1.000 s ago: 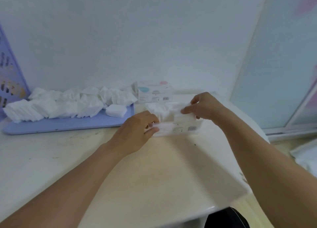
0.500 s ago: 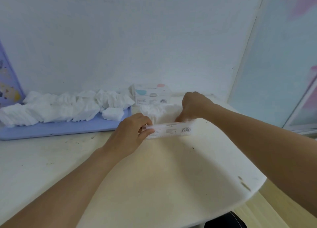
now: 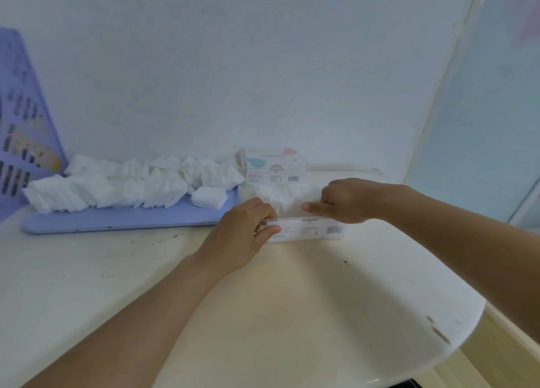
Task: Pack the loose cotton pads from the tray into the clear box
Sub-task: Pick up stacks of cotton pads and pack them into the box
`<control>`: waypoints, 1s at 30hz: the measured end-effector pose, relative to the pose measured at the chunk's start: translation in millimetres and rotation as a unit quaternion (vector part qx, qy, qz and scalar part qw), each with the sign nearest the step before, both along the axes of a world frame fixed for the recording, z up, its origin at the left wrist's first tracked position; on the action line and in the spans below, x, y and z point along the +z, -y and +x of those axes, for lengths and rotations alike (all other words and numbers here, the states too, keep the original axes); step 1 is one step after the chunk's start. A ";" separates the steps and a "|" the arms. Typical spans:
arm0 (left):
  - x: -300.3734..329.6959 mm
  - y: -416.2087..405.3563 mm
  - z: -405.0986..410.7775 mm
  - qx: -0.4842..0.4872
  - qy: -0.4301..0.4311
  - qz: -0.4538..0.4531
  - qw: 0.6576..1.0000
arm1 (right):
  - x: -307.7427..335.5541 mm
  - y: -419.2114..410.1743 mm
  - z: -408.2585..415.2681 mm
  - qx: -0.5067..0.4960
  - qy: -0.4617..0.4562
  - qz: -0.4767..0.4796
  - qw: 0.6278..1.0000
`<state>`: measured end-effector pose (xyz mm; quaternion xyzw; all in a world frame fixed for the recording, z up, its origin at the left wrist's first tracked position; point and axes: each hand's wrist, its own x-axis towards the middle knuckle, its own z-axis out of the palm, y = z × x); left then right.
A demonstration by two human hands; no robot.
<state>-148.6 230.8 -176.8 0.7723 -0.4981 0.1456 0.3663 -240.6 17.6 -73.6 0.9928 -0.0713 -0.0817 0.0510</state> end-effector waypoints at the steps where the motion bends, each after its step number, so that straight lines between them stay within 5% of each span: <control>1: 1.4 -1.5 0.2 -0.006 -0.010 0.004 1.000 | 6.4 -10.5 2.2 -0.002 -0.001 -0.009 1.000; 4: 17.2 -8.1 3.8 0.000 -0.053 -0.081 0.995 | 25.2 -42.1 14.7 0.027 0.135 0.005 0.990; 7: 36.0 -44.3 29.3 0.180 -0.060 -0.257 0.948 | 25.3 -96.9 47.0 0.101 0.290 0.218 0.926; 9: 34.8 -78.7 49.8 0.302 -0.080 -0.259 0.914 | 7.2 -136.3 78.9 0.094 0.262 0.313 0.908; 12: 20.5 -113.8 66.2 0.372 -0.113 -0.199 0.900 | -30.9 -158.3 140.4 0.009 0.226 0.299 0.927; 15: 12.8 -112.9 67.3 0.348 -0.153 -0.172 0.909 | -48.2 -143.0 176.8 -0.054 0.239 0.228 0.942; 20: 6.1 -99.6 68.6 0.361 -0.170 -0.089 0.913 | -46.2 -135.5 195.1 -0.069 0.091 0.158 0.981; 30: 8.9 -99.5 69.3 0.357 -0.206 -0.066 0.908 | -38.9 -137.7 184.6 -0.081 0.003 0.292 0.953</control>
